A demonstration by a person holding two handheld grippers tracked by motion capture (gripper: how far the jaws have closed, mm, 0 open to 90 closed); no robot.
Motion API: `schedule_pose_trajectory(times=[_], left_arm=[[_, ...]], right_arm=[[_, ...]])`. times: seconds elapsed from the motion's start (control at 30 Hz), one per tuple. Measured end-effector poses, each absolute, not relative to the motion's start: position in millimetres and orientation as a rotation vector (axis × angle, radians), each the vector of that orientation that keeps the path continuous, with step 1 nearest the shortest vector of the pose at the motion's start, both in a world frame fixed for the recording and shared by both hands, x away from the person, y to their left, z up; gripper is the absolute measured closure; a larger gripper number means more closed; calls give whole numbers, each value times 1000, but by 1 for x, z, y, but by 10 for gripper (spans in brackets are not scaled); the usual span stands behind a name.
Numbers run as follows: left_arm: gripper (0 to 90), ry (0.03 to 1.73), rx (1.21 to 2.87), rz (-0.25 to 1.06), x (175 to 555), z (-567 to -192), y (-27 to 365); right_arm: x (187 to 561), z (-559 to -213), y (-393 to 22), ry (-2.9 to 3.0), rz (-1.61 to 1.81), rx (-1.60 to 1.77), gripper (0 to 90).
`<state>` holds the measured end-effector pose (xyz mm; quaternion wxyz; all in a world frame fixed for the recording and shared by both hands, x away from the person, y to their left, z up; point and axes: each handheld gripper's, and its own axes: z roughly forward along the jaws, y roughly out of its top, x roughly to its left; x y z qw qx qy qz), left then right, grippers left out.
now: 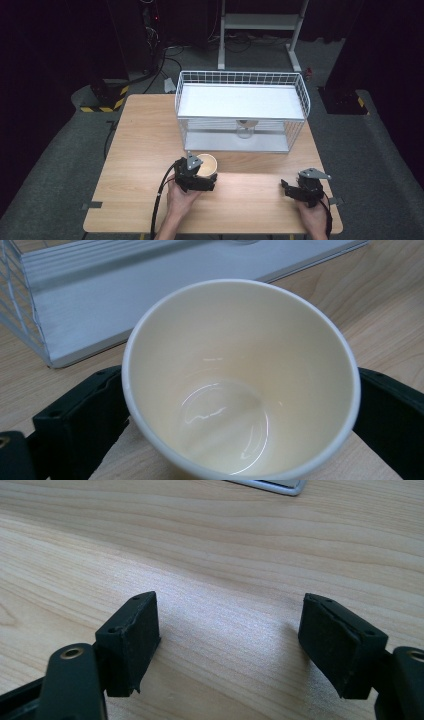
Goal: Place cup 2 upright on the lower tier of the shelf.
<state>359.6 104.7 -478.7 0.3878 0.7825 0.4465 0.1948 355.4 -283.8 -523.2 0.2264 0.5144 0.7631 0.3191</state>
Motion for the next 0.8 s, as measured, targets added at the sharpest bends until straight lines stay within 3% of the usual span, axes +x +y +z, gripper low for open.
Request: schedule_pose_trajectory(times=[0.8], left_arm=[[94,1153,1982,548,361,-482,98]], right_arm=[[355,-523,-284,2108,881,1409,241]])
